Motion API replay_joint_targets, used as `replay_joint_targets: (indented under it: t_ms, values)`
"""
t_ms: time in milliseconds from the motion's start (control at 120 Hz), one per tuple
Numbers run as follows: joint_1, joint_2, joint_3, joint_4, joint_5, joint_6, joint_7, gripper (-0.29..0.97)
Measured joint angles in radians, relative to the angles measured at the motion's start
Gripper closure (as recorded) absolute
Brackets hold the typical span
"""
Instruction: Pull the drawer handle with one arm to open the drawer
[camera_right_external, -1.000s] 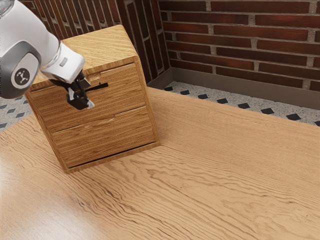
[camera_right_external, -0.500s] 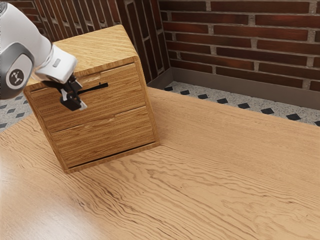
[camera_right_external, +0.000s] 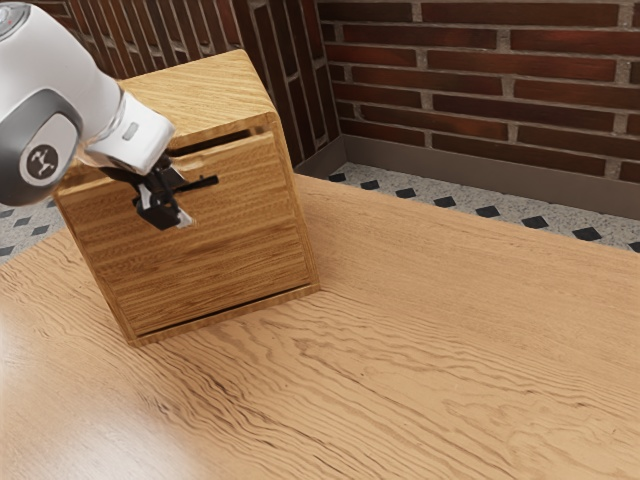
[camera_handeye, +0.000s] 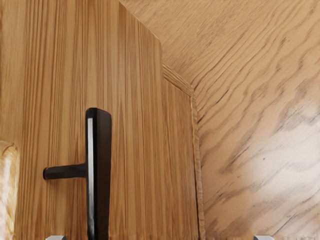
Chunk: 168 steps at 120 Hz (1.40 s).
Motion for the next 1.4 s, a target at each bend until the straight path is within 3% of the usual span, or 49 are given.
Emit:
replay_joint_targets:
  t_ms: [158, 225, 350, 750, 1400]
  values:
    - [-0.009, -0.075, -0.011, -0.069, 0.002, -0.024, -0.003, 0.2]
    - [-0.01, -0.085, -0.017, -0.082, 0.002, -0.026, -0.006, 0.1]
    - [-0.016, -0.097, -0.018, -0.085, 0.004, -0.025, -0.009, 0.2]
    - [-0.025, -0.103, -0.045, -0.127, 0.01, -0.021, -0.022, 0.16]
    - [-0.122, -0.272, -0.049, -0.264, 0.023, -0.01, -0.045, 0.25]
